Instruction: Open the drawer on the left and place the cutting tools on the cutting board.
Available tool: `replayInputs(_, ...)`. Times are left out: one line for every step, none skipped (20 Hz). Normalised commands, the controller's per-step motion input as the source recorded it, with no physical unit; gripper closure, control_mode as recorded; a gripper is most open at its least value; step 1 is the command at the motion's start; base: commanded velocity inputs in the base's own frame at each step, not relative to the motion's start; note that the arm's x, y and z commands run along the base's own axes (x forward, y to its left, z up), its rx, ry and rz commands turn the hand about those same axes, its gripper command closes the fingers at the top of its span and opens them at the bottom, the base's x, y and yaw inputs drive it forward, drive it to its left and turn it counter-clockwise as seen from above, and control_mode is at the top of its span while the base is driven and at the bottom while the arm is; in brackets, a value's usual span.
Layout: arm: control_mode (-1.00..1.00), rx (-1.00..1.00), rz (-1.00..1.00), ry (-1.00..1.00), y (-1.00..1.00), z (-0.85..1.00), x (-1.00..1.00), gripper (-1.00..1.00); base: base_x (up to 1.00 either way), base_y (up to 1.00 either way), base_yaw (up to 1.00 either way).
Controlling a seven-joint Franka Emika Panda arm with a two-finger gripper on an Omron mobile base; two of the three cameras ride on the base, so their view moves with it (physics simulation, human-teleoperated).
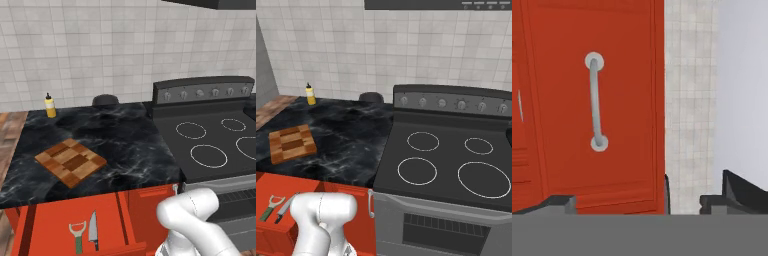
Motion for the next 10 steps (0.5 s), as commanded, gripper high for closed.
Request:
replayInputs(-1.00,0.11,-0.06,0.01,-0.31,0.63,-1.00,-1.00,0.00,0.00,0.00)
replayInputs(-1.00,0.10,-0.06,0.01,-0.31,0.63,-1.00,-1.00,0.00,0.00,0.00)
replayInputs(-1.00,0.10,-0.06,0.03,-0.32,0.59,-0.98,-1.00,0.00,0.00,0.00)
replayInputs(-1.00,0.10,-0.06,0.05,-0.32,0.63,-0.90,-1.00,0.00,0.00,0.00)
replayInputs(-1.00,0.10,-0.08,0.09,-0.34,0.66,-0.73,-1.00,0.00,0.00,0.00)
replayInputs(-1.00,0.10,-0.09,0.11,-0.39,0.72,-0.61,-1.00,0.00,0.00,0.00)
replayInputs(-1.00,0.12,-0.10,0.12,-0.44,0.84,-0.44,-1.00,0.00,0.00,0.00)
replayInputs(-1.00,0.11,-0.11,0.17,-0.44,0.88,-0.23,-1.00,0.00,0.00,0.00)
replayInputs(-1.00,0.10,-0.13,0.21,-0.41,0.97,-0.06,-1.00,0.00,0.00,0.00)
replayInputs(-1.00,0.10,-0.14,0.25,-0.42,1.00,0.00,-1.00,0.00,0.00,0.00)
